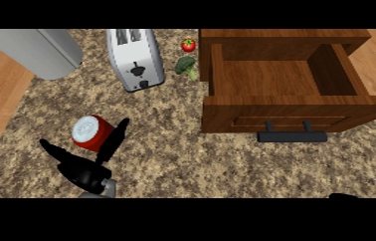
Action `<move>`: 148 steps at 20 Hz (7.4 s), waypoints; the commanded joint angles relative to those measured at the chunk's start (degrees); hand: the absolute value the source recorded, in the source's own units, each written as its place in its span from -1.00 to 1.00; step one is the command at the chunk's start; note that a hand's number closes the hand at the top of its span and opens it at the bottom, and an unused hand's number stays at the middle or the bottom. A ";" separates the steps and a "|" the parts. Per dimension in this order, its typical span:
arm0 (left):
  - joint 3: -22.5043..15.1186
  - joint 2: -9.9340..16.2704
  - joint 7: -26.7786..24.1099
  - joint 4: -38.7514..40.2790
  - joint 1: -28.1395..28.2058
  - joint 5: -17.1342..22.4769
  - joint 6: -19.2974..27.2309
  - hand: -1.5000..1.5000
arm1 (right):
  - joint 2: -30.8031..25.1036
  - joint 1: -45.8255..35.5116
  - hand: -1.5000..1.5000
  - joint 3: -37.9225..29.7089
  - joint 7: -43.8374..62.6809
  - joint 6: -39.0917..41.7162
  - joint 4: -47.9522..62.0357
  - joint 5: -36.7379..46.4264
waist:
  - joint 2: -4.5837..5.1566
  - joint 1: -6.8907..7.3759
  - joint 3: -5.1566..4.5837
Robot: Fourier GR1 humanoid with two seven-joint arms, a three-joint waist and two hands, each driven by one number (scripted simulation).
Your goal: Pick up the can, place it into the drawer and close the drawer
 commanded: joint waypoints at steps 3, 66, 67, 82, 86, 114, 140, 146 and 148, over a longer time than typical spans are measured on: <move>3.13 -0.59 -5.67 2.85 -1.98 6.66 0.02 -1.00 | -1.84 -4.26 -1.00 -1.62 1.21 -0.09 2.58 -0.49 | 0.16 0.32 -0.08; 6.50 -1.27 -19.62 24.65 -47.54 29.01 -67.77 1.00 | -1.34 -3.25 -1.00 -6.52 2.75 2.12 -1.57 -0.31 | -0.21 0.12 0.29; 5.68 -2.16 -17.84 24.35 -49.55 27.48 -65.05 1.00 | 1.06 -2.00 -1.00 -3.87 0.94 1.18 -0.99 3.24 | -0.19 0.14 0.29; 4.36 -3.17 -7.20 37.82 -74.74 28.31 -58.69 1.00 | -1.10 -6.22 -1.00 -5.62 3.40 1.18 -0.81 1.54 | 0.14 -1.38 0.32; 4.33 -3.19 -11.69 47.10 -78.91 31.55 -58.57 1.00 | -0.03 -4.51 -1.00 -2.96 5.70 1.24 -5.51 2.57 | 0.44 -2.57 0.32; -5.19 -3.19 -17.85 66.01 -92.30 42.97 -47.19 -1.00 | -6.23 -16.38 -1.00 -0.77 6.45 1.65 1.12 8.07 | 1.76 -5.08 0.43; -3.41 -3.04 -21.37 68.82 -95.30 47.42 -47.51 -1.00 | -11.15 -30.93 -1.00 21.73 -8.18 -4.86 32.78 52.98 | 0.84 -0.18 0.32; -2.19 -2.37 -21.44 67.56 -92.69 47.44 -49.50 -1.00 | -8.40 -37.26 -1.00 22.96 -13.10 -12.75 49.82 60.07 | 0.62 1.07 0.31; -1.58 -1.54 -20.47 66.35 -92.91 47.72 -50.36 -1.00 | -7.32 -43.65 -1.00 20.93 -12.45 -13.97 56.35 60.65 | 0.66 1.74 0.30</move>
